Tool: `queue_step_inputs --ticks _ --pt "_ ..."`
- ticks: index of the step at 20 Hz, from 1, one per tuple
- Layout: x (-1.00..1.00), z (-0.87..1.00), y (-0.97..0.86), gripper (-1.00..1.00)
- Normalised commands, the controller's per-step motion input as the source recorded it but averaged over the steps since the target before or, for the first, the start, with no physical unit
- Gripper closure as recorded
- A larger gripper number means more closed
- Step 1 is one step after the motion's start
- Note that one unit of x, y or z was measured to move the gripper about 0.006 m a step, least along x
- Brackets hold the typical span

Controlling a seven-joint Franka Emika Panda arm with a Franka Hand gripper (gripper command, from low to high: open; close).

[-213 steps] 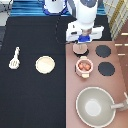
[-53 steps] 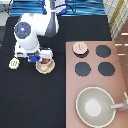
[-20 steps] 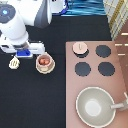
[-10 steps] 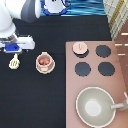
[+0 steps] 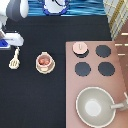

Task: Take the lid off the pot, put the pot on the plate, and use the tool to push the pot to the front of the table.

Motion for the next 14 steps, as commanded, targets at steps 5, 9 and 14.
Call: queue_step_inputs --ticks 5,9,14 --pt "-0.83 -0.81 -0.24 -1.00" --pt "-0.41 -0.75 0.08 -1.00" --pt "-0.28 -0.69 0.05 -1.00"
